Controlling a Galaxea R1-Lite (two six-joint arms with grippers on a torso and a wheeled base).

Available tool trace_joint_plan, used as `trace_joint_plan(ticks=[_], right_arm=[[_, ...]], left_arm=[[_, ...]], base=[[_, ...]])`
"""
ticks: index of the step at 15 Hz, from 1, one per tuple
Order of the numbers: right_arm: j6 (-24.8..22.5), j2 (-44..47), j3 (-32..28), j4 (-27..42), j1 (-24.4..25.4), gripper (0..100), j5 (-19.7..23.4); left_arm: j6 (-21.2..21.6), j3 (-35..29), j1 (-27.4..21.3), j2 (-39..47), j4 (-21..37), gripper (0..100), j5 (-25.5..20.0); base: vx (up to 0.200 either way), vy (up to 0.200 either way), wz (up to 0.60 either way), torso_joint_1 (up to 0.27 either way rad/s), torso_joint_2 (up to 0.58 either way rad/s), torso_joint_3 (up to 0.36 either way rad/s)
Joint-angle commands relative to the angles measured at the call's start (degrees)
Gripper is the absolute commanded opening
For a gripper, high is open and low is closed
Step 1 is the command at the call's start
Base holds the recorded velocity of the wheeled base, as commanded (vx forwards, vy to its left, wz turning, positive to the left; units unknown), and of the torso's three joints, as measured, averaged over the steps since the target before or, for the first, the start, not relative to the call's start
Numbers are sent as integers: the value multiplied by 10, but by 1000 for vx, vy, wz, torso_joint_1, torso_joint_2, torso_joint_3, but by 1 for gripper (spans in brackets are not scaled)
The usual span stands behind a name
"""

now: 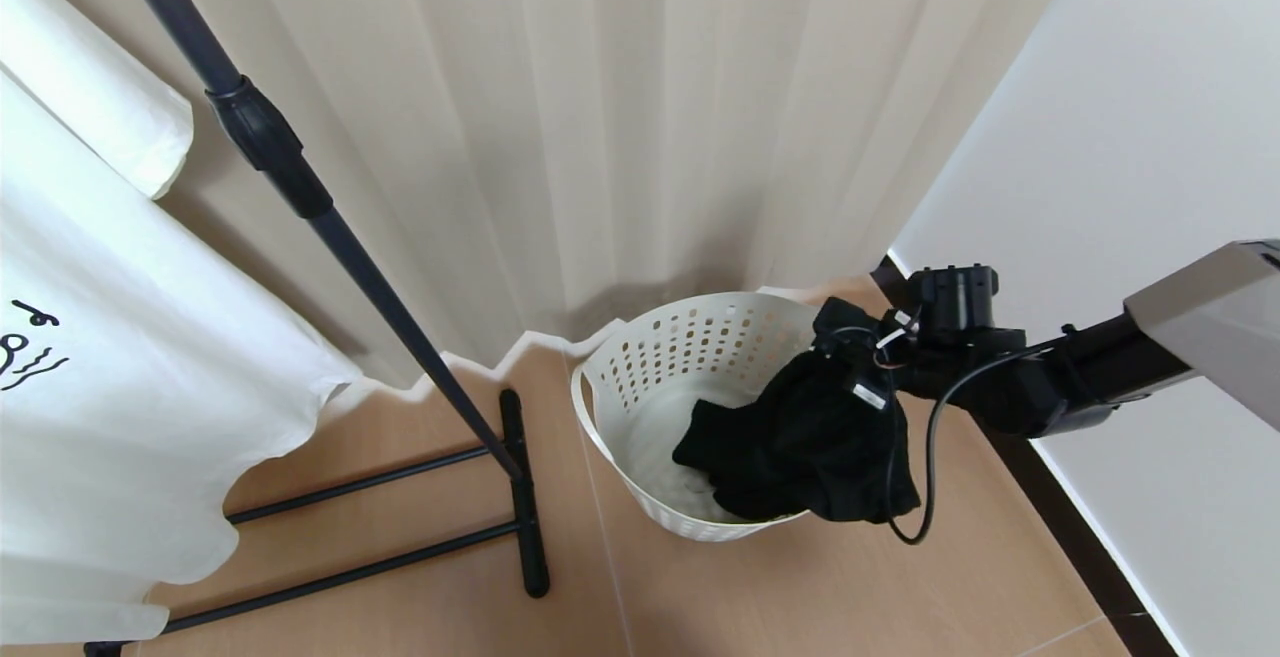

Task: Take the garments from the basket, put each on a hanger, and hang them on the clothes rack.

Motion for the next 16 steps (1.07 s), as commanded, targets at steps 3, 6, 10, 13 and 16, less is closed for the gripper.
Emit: trace_joint_plan(ticks=[3, 6, 10, 13, 16], right_arm=[[154, -240, 184, 3, 50, 0, -1], [249, -373, 269, 2, 77, 0, -7], [350, -502, 325, 3, 126, 0, -11], [399, -543, 351, -5, 173, 0, -9], [405, -554, 349, -5, 175, 0, -9]], left_arm=[[0, 0, 0, 1, -1, 100, 0], [0, 0, 0, 1, -1, 100, 0], [-1, 0, 0, 1, -1, 100, 0], [2, 0, 0, 1, -1, 100, -1], [0, 0, 0, 1, -1, 100, -1]], base=[[0, 0, 0, 0, 0, 0], [0, 0, 0, 0, 0, 0], [0, 0, 0, 0, 0, 0], [0, 0, 0, 0, 0, 0], [0, 0, 0, 0, 0, 0]])
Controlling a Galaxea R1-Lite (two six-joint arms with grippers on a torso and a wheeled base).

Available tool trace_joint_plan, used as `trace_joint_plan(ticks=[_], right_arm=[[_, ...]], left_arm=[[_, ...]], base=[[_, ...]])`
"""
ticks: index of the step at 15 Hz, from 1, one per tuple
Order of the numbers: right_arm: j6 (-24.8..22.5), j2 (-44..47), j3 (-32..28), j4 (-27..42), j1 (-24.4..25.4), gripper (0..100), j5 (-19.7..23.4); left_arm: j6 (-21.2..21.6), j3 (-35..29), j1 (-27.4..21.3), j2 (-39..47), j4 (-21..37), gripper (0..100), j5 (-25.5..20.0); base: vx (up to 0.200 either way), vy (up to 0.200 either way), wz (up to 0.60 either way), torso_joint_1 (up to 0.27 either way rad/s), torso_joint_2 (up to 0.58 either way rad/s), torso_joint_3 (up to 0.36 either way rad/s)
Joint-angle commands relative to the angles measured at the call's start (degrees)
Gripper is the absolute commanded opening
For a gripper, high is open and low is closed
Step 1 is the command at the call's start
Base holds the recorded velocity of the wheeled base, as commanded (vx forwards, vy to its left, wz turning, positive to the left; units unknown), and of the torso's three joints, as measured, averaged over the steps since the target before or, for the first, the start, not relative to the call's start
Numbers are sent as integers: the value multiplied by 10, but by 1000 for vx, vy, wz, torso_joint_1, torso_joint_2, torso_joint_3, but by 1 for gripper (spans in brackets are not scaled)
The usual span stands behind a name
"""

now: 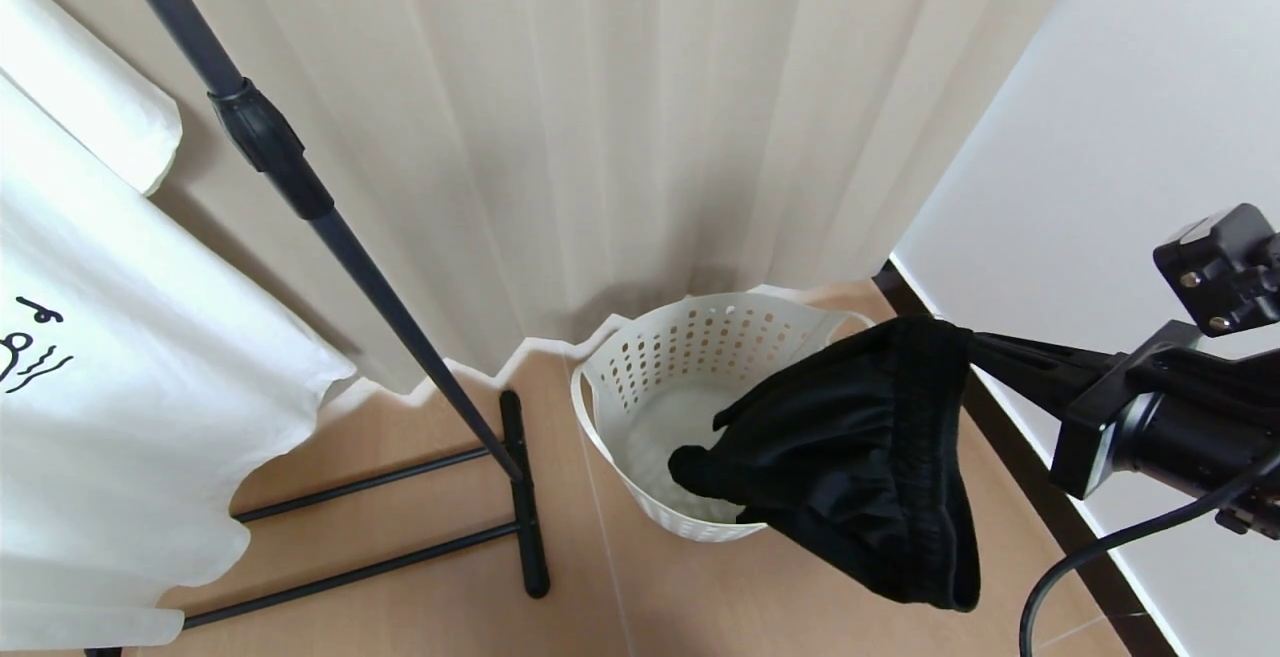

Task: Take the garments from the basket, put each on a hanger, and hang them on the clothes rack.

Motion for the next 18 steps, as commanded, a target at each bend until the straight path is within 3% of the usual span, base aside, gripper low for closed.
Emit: trace_joint_plan(ticks=[1, 13, 18], right_arm=[[0, -22, 4, -1, 4, 0, -1], [0, -29, 10, 1, 4, 0, -1], [-1, -29, 14, 0, 4, 0, -1]], left_arm=[[0, 0, 0, 1, 0, 100, 0], [2, 0, 0, 1, 0, 100, -2], [2, 0, 0, 1, 1, 100, -2]], base=[[0, 0, 0, 0, 0, 0], [0, 0, 0, 0, 0, 0], [0, 0, 0, 2, 3, 158]])
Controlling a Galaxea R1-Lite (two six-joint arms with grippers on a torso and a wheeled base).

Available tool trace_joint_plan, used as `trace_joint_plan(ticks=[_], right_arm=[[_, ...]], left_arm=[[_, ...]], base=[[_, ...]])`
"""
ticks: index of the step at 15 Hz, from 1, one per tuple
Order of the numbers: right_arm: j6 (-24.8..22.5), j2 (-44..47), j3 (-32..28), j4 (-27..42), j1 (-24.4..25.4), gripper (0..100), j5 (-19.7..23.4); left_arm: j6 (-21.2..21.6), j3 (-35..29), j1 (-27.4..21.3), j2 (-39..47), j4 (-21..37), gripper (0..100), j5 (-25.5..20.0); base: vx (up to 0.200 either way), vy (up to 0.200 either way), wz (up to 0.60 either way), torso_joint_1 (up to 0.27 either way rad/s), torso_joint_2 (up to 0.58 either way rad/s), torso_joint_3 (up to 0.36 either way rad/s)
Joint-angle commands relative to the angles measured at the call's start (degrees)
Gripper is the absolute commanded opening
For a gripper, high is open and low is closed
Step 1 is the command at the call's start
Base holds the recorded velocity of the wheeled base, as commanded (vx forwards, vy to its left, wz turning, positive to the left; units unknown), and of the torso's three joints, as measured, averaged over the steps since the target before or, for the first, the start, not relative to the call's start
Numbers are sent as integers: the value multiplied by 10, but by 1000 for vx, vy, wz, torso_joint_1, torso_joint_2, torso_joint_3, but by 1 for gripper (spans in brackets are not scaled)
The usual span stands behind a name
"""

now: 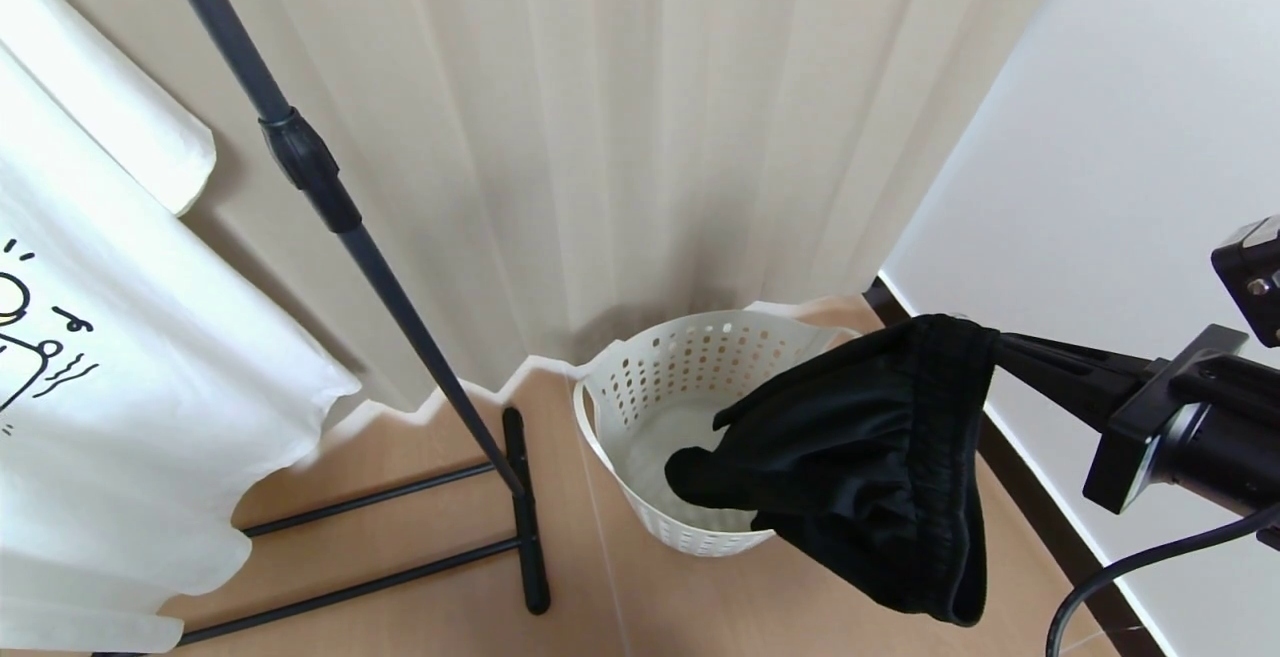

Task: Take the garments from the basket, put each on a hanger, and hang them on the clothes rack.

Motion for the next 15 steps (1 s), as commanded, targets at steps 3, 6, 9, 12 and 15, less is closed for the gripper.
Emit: trace_joint_plan(ticks=[3, 6, 9, 12, 15], right_arm=[[1, 2, 0, -1, 0, 0, 1], [-1, 4, 9, -1, -1, 0, 5], [-2, 6, 8, 0, -1, 0, 5], [-2, 4, 9, 0, -1, 0, 5], [-2, 3, 9, 0, -1, 0, 5]], left_arm=[[0, 0, 0, 1, -1, 100, 0], [0, 0, 0, 1, 0, 100, 0], [0, 0, 0, 1, 0, 100, 0], [0, 0, 0, 1, -1, 100, 0], [0, 0, 0, 1, -1, 100, 0]], base=[[0, 0, 0, 2, 1, 199], [0, 0, 0, 2, 2, 198], [0, 0, 0, 4, -30, 167], [0, 0, 0, 25, -320, -92], [0, 0, 0, 74, -434, -160]])
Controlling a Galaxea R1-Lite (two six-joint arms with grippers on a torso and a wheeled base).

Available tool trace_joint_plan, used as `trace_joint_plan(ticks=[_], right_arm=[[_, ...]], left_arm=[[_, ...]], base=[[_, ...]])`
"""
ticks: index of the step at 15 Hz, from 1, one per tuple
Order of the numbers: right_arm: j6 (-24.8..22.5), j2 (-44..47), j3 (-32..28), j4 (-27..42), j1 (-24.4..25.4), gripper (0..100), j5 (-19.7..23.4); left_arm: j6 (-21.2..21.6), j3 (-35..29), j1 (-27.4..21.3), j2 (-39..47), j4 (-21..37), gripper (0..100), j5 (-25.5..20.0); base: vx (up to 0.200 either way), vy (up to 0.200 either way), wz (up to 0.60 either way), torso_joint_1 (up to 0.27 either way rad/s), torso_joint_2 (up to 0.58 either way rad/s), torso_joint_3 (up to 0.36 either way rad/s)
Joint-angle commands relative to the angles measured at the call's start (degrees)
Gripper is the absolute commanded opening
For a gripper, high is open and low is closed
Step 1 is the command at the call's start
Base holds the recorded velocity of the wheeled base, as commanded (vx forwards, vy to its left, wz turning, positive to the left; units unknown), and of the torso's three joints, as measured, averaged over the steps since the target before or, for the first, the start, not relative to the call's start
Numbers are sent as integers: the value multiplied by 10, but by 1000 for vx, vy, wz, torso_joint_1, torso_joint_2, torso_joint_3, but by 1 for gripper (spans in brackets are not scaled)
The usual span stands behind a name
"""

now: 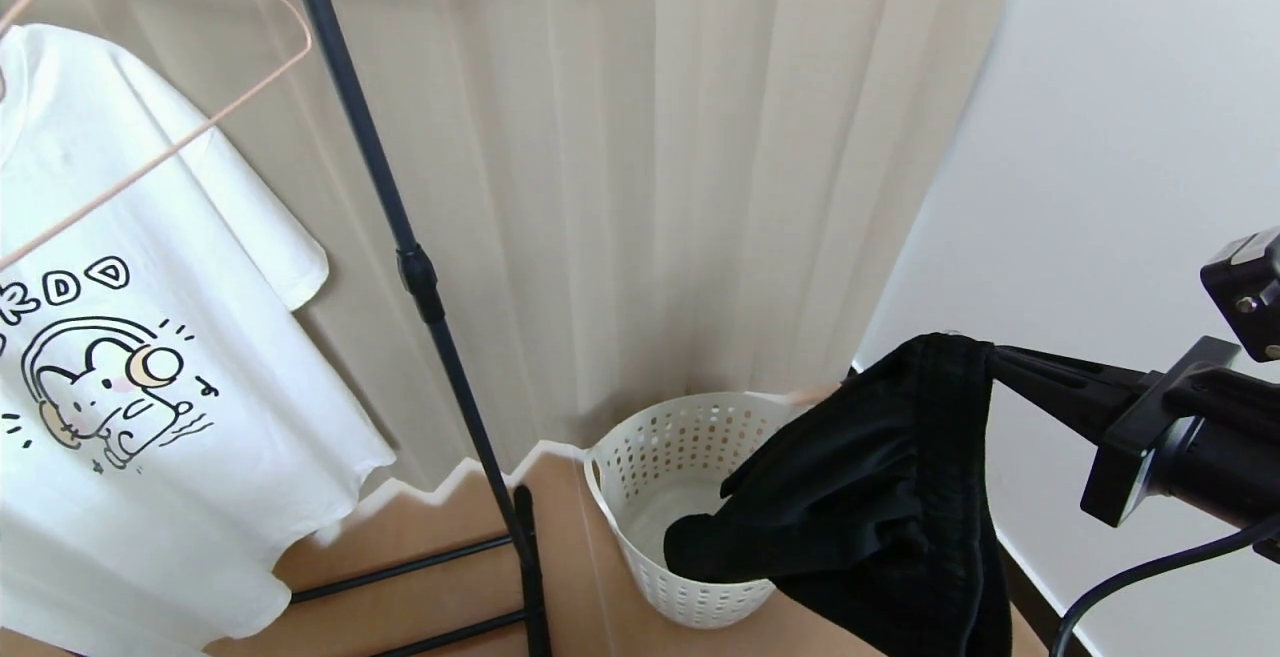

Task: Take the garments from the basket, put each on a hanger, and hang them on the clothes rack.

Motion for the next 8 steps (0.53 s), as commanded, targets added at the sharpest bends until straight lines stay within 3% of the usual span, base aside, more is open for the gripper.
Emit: trace_joint_plan(ticks=[1, 8], right_arm=[[0, 2, 0, 0, 0, 0, 0], [0, 1, 1, 0, 0, 0, 0]], left_arm=[[0, 0, 0, 1, 0, 100, 0], [-1, 0, 0, 1, 0, 100, 1]], base=[[0, 0, 0, 95, -461, -168], [0, 0, 0, 126, -478, -168]])
